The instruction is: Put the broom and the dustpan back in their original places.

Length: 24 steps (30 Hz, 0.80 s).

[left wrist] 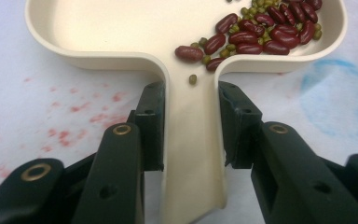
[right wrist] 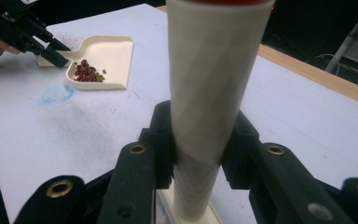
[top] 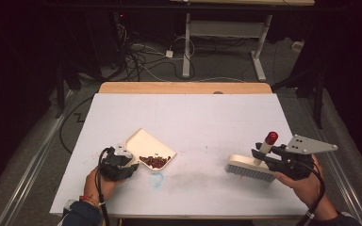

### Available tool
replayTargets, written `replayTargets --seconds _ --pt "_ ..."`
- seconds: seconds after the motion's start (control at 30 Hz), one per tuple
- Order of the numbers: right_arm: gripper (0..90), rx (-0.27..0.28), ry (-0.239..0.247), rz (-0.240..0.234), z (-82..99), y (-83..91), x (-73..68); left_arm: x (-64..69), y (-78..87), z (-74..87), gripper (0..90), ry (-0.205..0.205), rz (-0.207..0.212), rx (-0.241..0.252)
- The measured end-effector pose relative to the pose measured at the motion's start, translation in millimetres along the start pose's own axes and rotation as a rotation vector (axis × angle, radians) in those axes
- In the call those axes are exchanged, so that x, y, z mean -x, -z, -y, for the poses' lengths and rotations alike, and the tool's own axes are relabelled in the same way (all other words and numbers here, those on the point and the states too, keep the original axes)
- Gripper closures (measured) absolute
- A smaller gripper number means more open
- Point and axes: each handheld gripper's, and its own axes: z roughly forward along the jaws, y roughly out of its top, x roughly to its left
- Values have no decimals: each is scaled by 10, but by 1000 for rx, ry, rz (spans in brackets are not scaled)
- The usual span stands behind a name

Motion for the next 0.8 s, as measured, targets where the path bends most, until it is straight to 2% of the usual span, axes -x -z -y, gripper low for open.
replayTargets --seconds 0.23,0.33,0.43,0.6,0.67,0.8 --pt "697 -15 1 -19 15 59 36 -144 -20 14 631 63 -44 15" --pt "697 -25 4 -40 -10 25 48 -188 -20 25 630 99 -73 24" --pt "697 -30 -9 -43 -39 -23 96 -227 -31 18 630 141 -94 32" --pt "695 -58 -32 -41 -109 -133 233 -203 -80 -21 626 199 -117 53" --pt "693 -73 -43 -42 -153 -201 300 -149 -91 -26 563 212 -90 53" --pt "680 -98 -54 -25 -233 -385 441 7 -87 -25 499 182 -48 51"
